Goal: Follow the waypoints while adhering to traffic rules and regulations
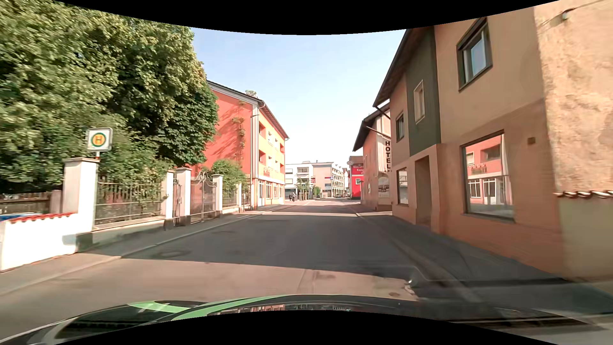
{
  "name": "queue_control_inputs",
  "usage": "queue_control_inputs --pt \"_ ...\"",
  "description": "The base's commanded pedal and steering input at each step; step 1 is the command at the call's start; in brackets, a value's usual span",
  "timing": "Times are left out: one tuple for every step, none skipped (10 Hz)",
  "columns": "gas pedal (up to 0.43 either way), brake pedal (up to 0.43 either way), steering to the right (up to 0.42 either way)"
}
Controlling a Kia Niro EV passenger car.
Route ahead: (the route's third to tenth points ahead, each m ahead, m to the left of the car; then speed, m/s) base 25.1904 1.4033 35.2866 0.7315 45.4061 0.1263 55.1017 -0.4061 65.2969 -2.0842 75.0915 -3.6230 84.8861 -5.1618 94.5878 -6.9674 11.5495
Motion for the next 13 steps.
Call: queue_control_inputs --pt "0.059 0.000 0.039" --pt "0.059 0.000 0.035" --pt "0.059 0.000 0.031" --pt "0.059 0.000 0.030" --pt "0.059 0.000 0.029" --pt "0.059 0.000 0.025" --pt "0.059 0.000 0.019" --pt "0.059 0.000 0.017" --pt "0.059 0.000 0.016" --pt "0.059 0.000 0.015" --pt "0.059 0.000 0.012" --pt "0.059 0.000 0.008" --pt "0.059 0.000 0.003"
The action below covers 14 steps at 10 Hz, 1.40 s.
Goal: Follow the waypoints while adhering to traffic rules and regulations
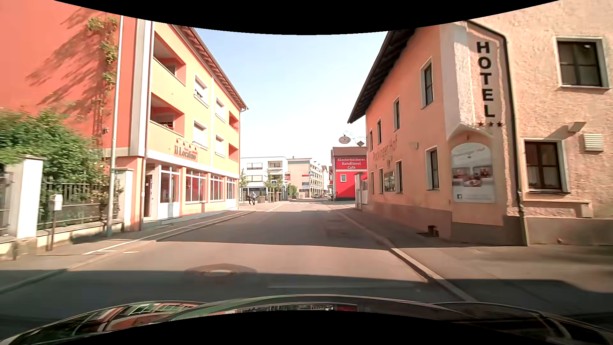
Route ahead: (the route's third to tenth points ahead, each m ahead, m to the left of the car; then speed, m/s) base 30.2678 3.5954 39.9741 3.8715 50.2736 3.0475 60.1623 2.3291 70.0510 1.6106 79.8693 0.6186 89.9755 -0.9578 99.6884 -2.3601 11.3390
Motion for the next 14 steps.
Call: queue_control_inputs --pt "0.059 0.000 0.002" --pt "0.059 0.000 0.002" --pt "0.059 0.000 0.001" --pt "0.059 0.000 0.002" --pt "0.059 0.000 0.001" --pt "0.059 0.000 0.002" --pt "0.059 0.000 0.001" --pt "0.059 0.000 0.001" --pt "0.059 0.000 0.002" --pt "0.059 0.000 0.001" --pt "0.059 0.000 0.001" --pt "0.059 0.000 0.001" --pt "0.059 0.000 0.001" --pt "0.059 0.000 0.001"
